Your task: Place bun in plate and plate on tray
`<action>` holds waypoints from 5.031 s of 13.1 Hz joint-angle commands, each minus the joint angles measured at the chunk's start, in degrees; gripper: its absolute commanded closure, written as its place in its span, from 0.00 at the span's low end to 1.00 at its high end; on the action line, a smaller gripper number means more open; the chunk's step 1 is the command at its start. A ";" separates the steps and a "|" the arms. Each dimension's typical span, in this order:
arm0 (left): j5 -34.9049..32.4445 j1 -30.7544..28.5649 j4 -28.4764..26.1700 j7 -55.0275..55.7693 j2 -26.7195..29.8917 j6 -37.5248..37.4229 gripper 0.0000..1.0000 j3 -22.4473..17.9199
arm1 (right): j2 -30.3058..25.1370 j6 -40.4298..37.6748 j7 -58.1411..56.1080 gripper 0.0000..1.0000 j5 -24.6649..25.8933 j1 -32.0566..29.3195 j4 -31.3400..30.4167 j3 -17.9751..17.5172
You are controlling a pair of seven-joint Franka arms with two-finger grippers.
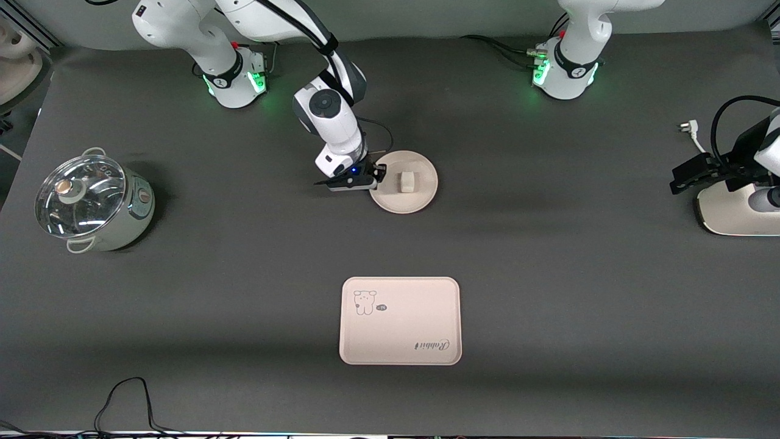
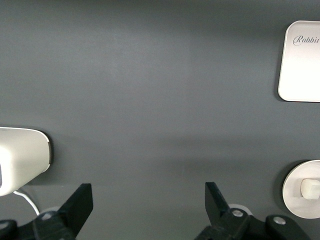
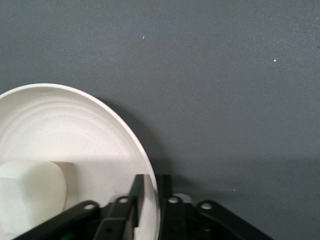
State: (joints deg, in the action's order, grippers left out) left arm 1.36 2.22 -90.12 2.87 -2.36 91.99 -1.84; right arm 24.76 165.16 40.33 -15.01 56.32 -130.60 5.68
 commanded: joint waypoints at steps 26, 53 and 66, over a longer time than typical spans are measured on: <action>0.48 0.33 1.00 -0.85 -0.54 0.20 0.00 -0.36 | 7.45 -26.26 -11.33 1.00 -4.67 -16.67 39.39 1.09; 0.57 0.33 1.62 -0.85 -0.89 0.20 0.00 -0.36 | 38.08 -24.97 -10.89 0.00 -10.91 -24.07 70.74 0.39; 0.57 0.33 1.62 -0.85 -0.89 0.20 0.00 -0.36 | 4.45 -74.51 -11.32 0.00 -6.80 -28.79 67.59 8.21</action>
State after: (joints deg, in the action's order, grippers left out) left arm 1.43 2.22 -89.38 2.85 -3.00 92.09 -1.90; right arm 36.57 95.34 30.37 -23.89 30.15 -58.39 14.26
